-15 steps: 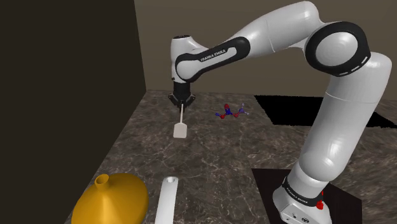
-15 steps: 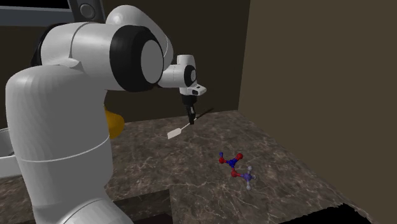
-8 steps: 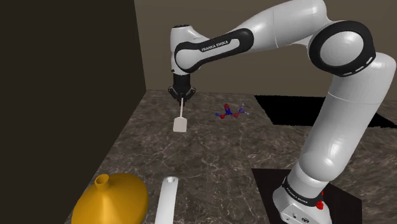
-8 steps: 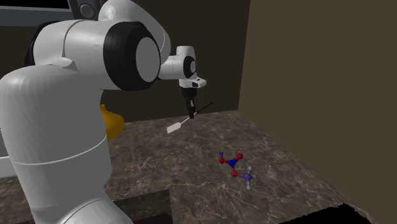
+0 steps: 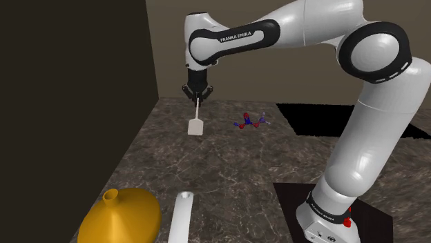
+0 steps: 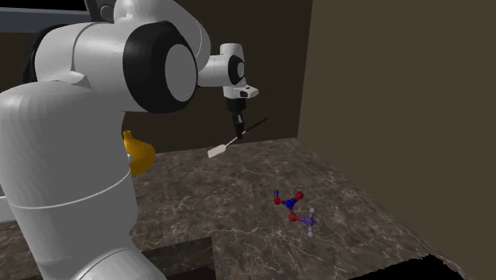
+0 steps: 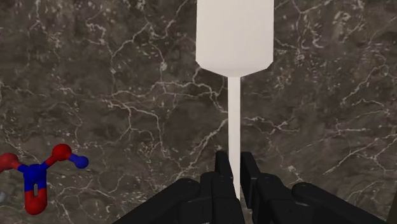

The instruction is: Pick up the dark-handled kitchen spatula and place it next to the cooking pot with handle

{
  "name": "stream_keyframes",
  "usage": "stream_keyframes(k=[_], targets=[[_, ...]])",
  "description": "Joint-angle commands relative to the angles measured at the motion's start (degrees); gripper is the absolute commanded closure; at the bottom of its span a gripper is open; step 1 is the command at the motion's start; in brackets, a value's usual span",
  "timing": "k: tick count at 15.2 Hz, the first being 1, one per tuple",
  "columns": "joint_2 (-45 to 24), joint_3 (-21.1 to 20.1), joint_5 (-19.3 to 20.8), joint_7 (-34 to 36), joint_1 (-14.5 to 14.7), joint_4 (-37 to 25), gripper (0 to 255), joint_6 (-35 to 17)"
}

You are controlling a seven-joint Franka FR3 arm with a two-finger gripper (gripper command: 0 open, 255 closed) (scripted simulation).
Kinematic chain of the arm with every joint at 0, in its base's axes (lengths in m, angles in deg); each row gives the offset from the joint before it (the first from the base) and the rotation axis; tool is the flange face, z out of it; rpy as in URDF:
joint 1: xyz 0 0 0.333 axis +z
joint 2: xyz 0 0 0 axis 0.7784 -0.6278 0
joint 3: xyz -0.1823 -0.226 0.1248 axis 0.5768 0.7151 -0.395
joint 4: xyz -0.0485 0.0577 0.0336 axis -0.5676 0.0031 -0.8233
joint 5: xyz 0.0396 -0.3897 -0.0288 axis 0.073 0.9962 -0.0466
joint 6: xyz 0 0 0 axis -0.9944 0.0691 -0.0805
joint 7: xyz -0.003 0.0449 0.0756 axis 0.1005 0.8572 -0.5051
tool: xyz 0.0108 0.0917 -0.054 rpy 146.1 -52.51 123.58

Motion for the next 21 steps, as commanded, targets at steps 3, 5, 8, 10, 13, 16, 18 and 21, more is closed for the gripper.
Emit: stream_keyframes(k=[3,5,8,10,13,16,18,21], targets=[[0.2,-0.1,-0.1,-0.1,0.1,-2.9,255,3.1],[0.2,-0.1,-0.2,-0.2,0.1,-4.4,255,4.6],[0.1,-0.1,-0.2,-0.3,0.2,-6.8,255,7.0],[0.0,-0.2,-0.2,-0.4,0.2,-8.5,255,8.5],[2.2,-0.4,-0.8,-0.2,0.3,-6.8,255,8.9],[8.6,-0.9,-2.9,0.6,0.8,0.5,255,7.7],[12.8,-1.2,-4.3,1.1,1.3,4.9,255,7.3],[18.8,-1.7,-6.4,1.9,2.4,10.7,255,7.2]])
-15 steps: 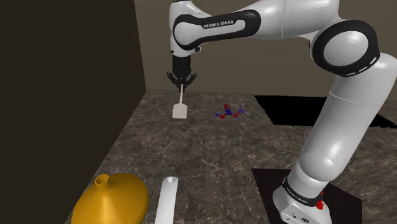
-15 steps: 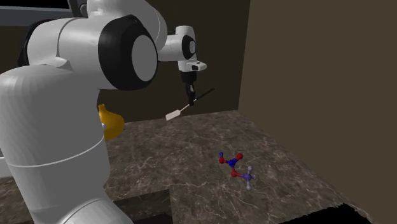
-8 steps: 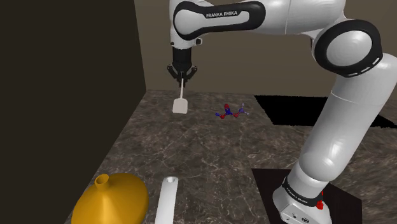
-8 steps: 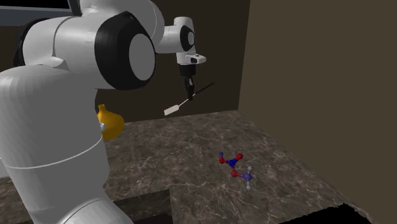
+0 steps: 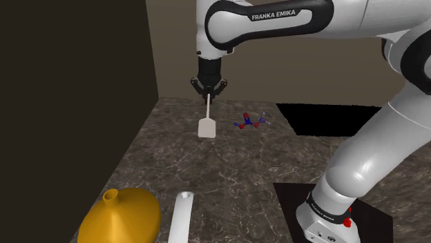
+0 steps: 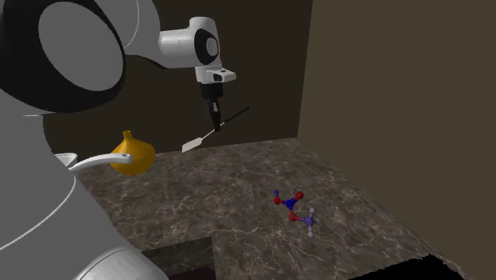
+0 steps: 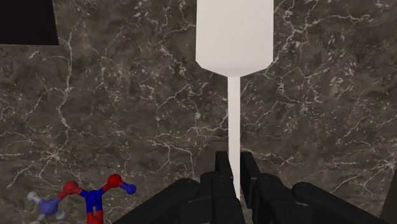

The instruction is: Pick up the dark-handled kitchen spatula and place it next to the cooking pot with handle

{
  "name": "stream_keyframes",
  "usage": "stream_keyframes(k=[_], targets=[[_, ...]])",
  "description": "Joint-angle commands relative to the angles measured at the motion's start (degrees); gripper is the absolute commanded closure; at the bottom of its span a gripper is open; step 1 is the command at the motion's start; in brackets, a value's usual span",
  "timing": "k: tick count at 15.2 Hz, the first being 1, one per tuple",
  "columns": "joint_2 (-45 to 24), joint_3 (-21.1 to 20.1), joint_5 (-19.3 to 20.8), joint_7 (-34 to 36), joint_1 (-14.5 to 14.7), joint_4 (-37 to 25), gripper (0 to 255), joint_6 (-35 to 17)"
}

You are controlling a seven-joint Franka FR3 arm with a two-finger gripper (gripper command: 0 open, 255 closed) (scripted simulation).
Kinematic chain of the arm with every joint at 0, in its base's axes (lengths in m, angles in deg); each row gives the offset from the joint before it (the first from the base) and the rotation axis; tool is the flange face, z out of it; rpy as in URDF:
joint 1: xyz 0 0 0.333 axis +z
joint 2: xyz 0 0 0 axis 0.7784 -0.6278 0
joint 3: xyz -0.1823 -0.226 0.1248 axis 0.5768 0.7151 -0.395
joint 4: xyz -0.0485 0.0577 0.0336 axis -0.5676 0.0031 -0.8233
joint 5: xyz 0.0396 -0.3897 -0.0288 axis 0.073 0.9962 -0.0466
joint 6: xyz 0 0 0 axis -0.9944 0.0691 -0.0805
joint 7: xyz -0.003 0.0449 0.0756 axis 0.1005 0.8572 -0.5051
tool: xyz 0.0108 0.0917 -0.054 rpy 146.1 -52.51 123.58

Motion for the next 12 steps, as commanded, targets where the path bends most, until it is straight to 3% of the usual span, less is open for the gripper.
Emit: stream_keyframes(k=[1,12], targets=[[3.8,-0.4,-1.3,0.7,0.8,3.4,255,0.3],[24.0,-3.1,-9.0,6.0,7.3,18.4,255,4.6]])
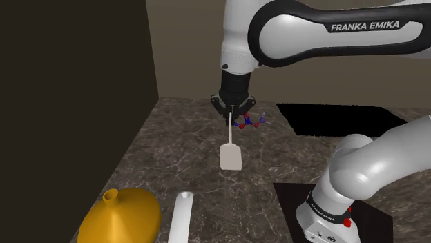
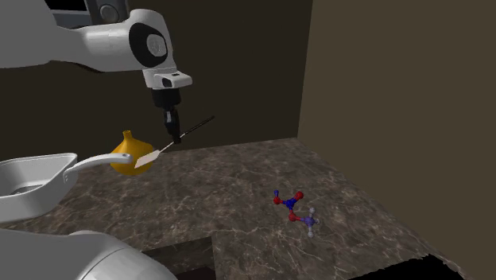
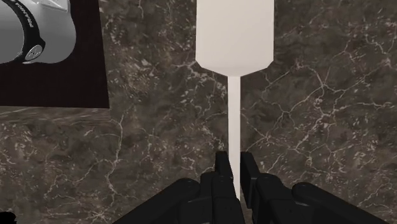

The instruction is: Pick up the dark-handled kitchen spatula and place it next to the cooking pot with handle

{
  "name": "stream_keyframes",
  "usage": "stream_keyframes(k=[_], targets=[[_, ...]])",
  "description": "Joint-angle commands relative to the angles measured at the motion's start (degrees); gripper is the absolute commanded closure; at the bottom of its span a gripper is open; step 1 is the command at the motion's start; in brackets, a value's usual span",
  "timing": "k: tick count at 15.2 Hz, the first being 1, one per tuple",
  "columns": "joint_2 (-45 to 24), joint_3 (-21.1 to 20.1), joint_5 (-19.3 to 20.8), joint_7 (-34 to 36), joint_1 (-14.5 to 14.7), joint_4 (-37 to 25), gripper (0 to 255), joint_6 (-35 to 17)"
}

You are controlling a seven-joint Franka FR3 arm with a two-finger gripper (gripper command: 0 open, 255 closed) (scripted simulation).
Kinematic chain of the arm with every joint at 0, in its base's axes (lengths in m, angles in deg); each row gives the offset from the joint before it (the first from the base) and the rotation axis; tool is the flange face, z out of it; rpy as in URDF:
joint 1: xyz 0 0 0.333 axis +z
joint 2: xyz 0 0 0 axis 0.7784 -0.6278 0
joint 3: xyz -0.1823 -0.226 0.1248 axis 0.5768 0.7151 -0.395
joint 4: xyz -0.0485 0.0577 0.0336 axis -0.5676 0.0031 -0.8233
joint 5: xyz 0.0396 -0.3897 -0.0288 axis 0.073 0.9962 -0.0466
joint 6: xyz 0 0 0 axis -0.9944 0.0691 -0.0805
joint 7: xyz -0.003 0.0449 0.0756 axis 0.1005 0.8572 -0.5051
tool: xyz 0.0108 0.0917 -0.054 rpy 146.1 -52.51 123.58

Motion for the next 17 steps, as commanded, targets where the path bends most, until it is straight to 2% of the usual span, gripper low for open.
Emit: stream_keyframes(k=[1,12,17], targets=[[3.6,-0.7,-1.5,1.4,1.5,1.9,255,1.6],[20.0,-6.3,-10.4,11.6,10.3,7.7,255,10.9],[21.0,-7.5,-11.6,11.5,10.9,11.9,255,7.7]])
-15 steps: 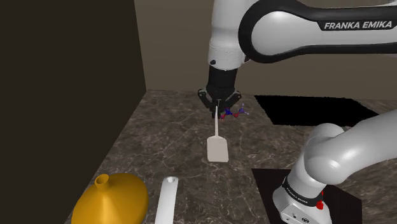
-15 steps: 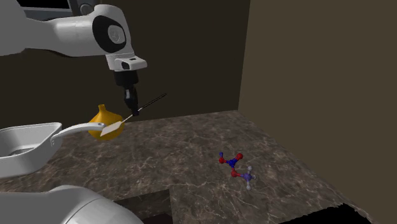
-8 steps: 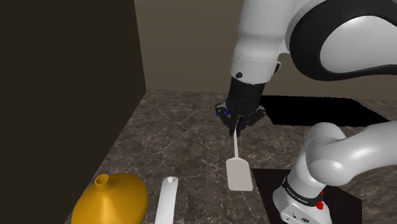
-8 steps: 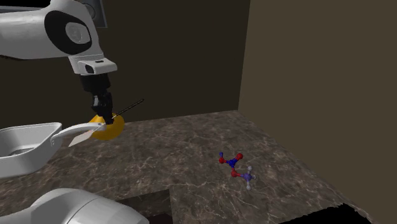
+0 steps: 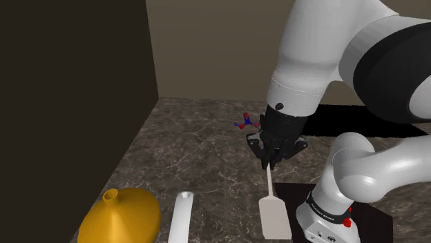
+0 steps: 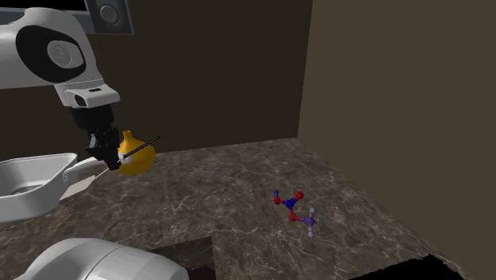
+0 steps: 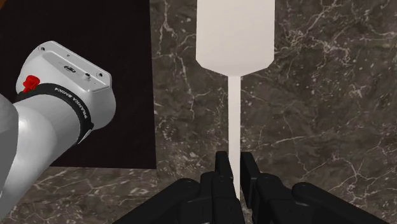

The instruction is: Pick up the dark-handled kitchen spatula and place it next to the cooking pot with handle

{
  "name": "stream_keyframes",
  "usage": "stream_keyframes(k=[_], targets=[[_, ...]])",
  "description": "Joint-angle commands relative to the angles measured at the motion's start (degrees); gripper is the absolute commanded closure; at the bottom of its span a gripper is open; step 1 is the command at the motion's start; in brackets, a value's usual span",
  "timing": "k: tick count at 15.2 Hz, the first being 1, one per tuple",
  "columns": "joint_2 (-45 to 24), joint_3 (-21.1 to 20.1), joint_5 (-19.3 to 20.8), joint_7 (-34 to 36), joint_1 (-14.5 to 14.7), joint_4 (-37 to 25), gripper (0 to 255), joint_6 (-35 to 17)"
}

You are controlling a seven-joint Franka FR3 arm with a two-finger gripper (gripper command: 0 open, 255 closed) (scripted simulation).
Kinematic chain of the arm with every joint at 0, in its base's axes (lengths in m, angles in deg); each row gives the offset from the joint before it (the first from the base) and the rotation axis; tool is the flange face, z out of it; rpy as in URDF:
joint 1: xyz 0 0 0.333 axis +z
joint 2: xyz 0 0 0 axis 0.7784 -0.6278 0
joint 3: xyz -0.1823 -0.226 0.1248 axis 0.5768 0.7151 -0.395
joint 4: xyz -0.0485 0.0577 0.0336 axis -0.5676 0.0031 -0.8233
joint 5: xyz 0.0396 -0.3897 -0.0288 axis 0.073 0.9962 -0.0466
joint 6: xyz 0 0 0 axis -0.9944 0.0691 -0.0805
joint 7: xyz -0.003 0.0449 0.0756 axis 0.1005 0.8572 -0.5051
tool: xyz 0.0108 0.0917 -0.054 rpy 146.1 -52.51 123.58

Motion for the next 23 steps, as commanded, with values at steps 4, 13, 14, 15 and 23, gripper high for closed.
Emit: stream_keyframes(k=[4,13,14,15,23], targets=[[0.8,-1.2,-1.2,-0.2,0.6,4.1,255,-3.3],[1.4,-4.1,-3.9,-0.3,1.7,10.8,255,-9.5],[1.3,-4.4,-4.2,-0.3,1.9,11.5,255,-10.2],[1.3,-4.8,-4.5,-0.3,2.0,12.2,255,-11.0],[0.3,-8.0,-7.4,-0.4,2.9,17.4,255,-17.1]])
